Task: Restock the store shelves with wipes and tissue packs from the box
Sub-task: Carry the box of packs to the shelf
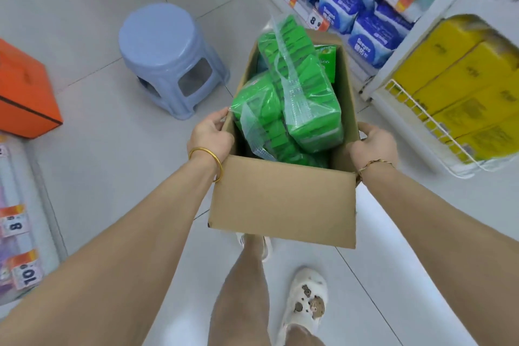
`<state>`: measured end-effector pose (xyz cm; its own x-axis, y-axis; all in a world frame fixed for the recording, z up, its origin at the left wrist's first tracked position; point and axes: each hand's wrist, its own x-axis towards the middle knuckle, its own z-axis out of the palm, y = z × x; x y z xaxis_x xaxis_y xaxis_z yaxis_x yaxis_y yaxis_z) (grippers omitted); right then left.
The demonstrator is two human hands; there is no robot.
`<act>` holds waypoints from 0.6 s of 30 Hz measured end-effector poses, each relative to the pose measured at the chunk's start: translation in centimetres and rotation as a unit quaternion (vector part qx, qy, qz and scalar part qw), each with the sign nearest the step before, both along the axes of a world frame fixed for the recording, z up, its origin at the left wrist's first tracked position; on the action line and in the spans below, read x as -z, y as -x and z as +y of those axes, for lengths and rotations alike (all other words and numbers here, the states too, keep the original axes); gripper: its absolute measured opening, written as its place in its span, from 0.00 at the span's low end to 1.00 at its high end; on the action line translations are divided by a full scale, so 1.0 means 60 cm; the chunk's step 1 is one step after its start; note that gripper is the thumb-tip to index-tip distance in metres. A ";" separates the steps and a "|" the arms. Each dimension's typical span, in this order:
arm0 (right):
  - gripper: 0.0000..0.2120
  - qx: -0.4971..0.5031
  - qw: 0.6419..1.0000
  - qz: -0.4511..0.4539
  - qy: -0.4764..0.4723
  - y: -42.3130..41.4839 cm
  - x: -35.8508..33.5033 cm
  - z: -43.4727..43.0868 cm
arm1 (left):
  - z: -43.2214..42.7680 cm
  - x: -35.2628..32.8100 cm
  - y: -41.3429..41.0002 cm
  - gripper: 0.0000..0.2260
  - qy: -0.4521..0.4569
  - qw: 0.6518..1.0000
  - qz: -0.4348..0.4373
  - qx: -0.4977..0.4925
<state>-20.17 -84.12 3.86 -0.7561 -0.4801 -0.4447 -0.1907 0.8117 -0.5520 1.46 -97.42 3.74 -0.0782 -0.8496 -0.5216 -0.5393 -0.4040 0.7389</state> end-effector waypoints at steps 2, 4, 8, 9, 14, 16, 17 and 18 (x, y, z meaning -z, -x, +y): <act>0.26 -0.015 1.000 0.002 0.007 0.018 0.023 -0.084 | -0.078 0.023 0.015 0.28 0.006 1.000 0.018 -0.007; 0.26 -0.020 1.000 0.012 0.009 0.035 0.052 -0.169 | -0.158 0.052 0.029 0.29 0.016 0.999 0.028 -0.007; 0.26 -0.052 0.998 0.041 -0.001 0.066 0.113 -0.304 | -0.283 0.109 0.054 0.29 0.014 0.999 0.042 -0.002; 0.26 -0.057 0.998 0.040 -0.006 0.073 0.127 -0.330 | -0.305 0.123 0.059 0.30 0.013 0.999 0.045 0.001; 0.27 -0.093 0.994 0.047 -0.013 0.110 0.155 -0.425 | -0.372 0.193 0.079 0.32 0.008 0.997 0.062 -0.043; 0.28 -0.112 0.992 0.051 -0.018 0.134 0.160 -0.457 | -0.381 0.198 0.096 0.32 0.003 0.994 0.075 -0.076; 0.28 -0.122 0.991 0.055 -0.024 0.147 0.161 -0.474 | -0.388 0.199 0.108 0.33 0.002 0.994 0.076 -0.082; 0.29 -0.133 0.989 0.062 -0.029 0.162 0.163 -0.490 | -0.396 0.202 0.121 0.34 -0.002 0.994 0.072 -0.081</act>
<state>-29.89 -113.49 -5.94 -0.6576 -0.6450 -0.3893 -0.4646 0.7540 -0.4643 -5.78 -121.15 -8.35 -0.0151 -0.8555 -0.5176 -0.3562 -0.4791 0.8022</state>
